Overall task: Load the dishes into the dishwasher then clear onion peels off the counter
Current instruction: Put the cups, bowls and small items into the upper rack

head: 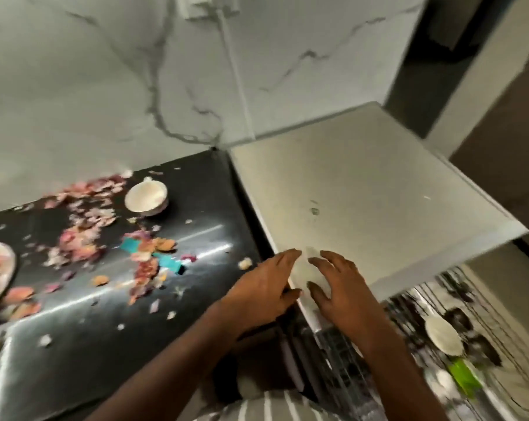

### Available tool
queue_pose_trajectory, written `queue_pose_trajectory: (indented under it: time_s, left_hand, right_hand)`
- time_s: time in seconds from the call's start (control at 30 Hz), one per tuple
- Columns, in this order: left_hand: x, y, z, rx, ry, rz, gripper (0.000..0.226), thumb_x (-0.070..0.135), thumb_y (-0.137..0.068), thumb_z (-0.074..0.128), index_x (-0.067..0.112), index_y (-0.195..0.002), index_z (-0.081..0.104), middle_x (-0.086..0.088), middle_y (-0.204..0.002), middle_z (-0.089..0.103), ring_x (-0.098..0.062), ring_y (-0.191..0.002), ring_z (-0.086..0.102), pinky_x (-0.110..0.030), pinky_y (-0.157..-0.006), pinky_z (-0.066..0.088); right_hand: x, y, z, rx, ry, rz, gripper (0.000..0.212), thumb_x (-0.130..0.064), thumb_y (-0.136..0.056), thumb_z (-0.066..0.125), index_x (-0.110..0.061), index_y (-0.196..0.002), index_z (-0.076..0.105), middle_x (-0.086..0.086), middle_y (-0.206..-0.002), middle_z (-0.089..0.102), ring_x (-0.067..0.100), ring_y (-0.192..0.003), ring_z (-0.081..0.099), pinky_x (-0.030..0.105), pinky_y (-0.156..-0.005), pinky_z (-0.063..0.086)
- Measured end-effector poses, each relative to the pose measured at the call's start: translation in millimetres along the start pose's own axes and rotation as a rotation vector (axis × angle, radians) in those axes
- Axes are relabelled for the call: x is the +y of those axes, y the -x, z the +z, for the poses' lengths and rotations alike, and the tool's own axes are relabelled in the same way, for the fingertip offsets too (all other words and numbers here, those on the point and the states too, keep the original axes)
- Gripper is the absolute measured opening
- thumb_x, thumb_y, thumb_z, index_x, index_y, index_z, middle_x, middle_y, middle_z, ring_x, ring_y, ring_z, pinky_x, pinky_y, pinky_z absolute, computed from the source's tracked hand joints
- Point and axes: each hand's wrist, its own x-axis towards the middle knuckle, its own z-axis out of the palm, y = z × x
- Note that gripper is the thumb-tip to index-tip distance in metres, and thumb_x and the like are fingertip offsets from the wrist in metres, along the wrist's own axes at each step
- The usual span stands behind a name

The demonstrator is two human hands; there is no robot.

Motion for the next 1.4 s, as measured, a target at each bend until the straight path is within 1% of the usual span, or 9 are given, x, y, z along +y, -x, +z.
queue_pose_trajectory:
  time_s: [0.23,0.33,0.43,0.77,1.0,1.1,1.23,1.33,1.4]
  left_hand:
    - [-90.0,57.9,-38.1,0.199,0.074,-0.252,0.074,0.042,-0.098,0.063,0.021,-0.159,0.026,-0.002,-0.164,0.035,-0.022,-0.148,0.038,-0.039,-0.120,0.036]
    - [-120.8,70.9,-53.5,0.287,0.066,-0.329,0.070,0.041,-0.099,0.062,0.018,-0.158,0.031,-0.004,-0.162,0.038,-0.021,-0.148,0.037,-0.034,-0.121,0.031]
    - [-144.5,76.9,-70.6,0.333,0.054,-0.380,0.066,0.037,-0.101,0.062,0.015,-0.157,0.035,-0.007,-0.164,0.035,-0.023,-0.151,0.032,-0.032,-0.123,0.024]
    - [-230.9,36.8,-123.3,0.186,-0.290,-0.490,0.048,0.044,-0.098,0.062,0.025,-0.142,0.057,-0.013,-0.172,0.012,-0.036,-0.157,0.013,-0.055,-0.125,0.025]
    - [-287.3,19.2,-138.3,0.163,-0.289,-0.529,0.031,0.018,-0.091,0.071,0.029,-0.120,0.071,-0.010,-0.127,0.068,-0.039,-0.134,0.049,-0.057,-0.118,0.028]
    - [-282.4,16.2,-144.5,0.322,-0.205,-0.470,0.034,0.000,-0.083,0.076,0.024,-0.109,0.078,-0.019,-0.116,0.074,-0.044,-0.117,0.064,-0.055,-0.106,0.047]
    - [-260.1,6.1,-148.3,0.634,0.428,-0.447,0.023,0.008,-0.093,0.068,0.027,-0.105,0.072,-0.007,-0.107,0.074,-0.026,-0.091,0.071,-0.045,-0.081,0.061]
    - [-238.9,-6.3,-150.3,0.596,1.247,-0.509,0.006,0.034,-0.098,0.069,0.030,-0.098,0.065,0.005,-0.094,0.064,-0.003,-0.078,0.065,-0.017,-0.079,0.056]
    - [-204.6,-7.1,-146.5,0.484,1.601,-0.507,0.013,0.030,-0.103,0.060,0.033,-0.091,0.057,0.015,-0.076,0.062,0.002,-0.052,0.057,-0.005,-0.056,0.047]
  right_hand:
    - [-76.2,-28.1,32.0,-0.378,-0.021,-0.190,0.057,-0.049,-0.093,0.070,-0.032,-0.146,0.056,-0.009,-0.155,0.045,0.011,-0.141,0.045,0.026,-0.116,0.036]
    - [-97.2,-35.6,39.5,-0.404,-0.021,-0.235,0.055,-0.047,-0.095,0.069,-0.034,-0.147,0.055,-0.021,-0.151,0.041,-0.001,-0.136,0.042,0.015,-0.110,0.033]
    - [-112.2,-42.4,42.7,-0.405,-0.003,-0.241,0.056,-0.050,-0.097,0.067,-0.038,-0.149,0.051,-0.019,-0.159,0.036,0.001,-0.144,0.037,0.023,-0.118,0.032]
    - [-144.4,-48.2,35.6,-0.333,-0.011,-0.179,0.054,-0.050,-0.098,0.064,-0.042,-0.149,0.049,-0.016,-0.163,0.034,0.000,-0.146,0.033,0.019,-0.113,0.025]
    - [-144.9,-25.3,31.3,-0.227,-0.104,-0.061,0.051,-0.053,-0.095,0.065,-0.038,-0.143,0.058,-0.012,-0.155,0.046,0.003,-0.142,0.042,0.034,-0.121,0.036]
    - [-145.1,-11.7,26.9,-0.173,-0.164,-0.021,0.045,-0.041,-0.098,0.069,-0.035,-0.141,0.062,-0.009,-0.152,0.050,0.002,-0.138,0.045,0.014,-0.113,0.031]
    - [-142.3,-0.2,21.4,-0.089,-0.233,0.010,0.040,-0.035,-0.098,0.070,-0.031,-0.138,0.065,-0.009,-0.146,0.054,-0.004,-0.128,0.047,0.000,-0.101,0.029]
    - [-139.7,1.7,16.4,-0.024,-0.283,0.024,0.042,-0.037,-0.098,0.070,-0.028,-0.139,0.063,-0.009,-0.143,0.057,0.001,-0.128,0.051,0.016,-0.108,0.040]
    - [-134.0,2.9,13.0,0.023,-0.316,0.038,0.046,-0.040,-0.099,0.068,-0.029,-0.143,0.059,-0.010,-0.146,0.056,0.001,-0.132,0.050,0.021,-0.111,0.040]
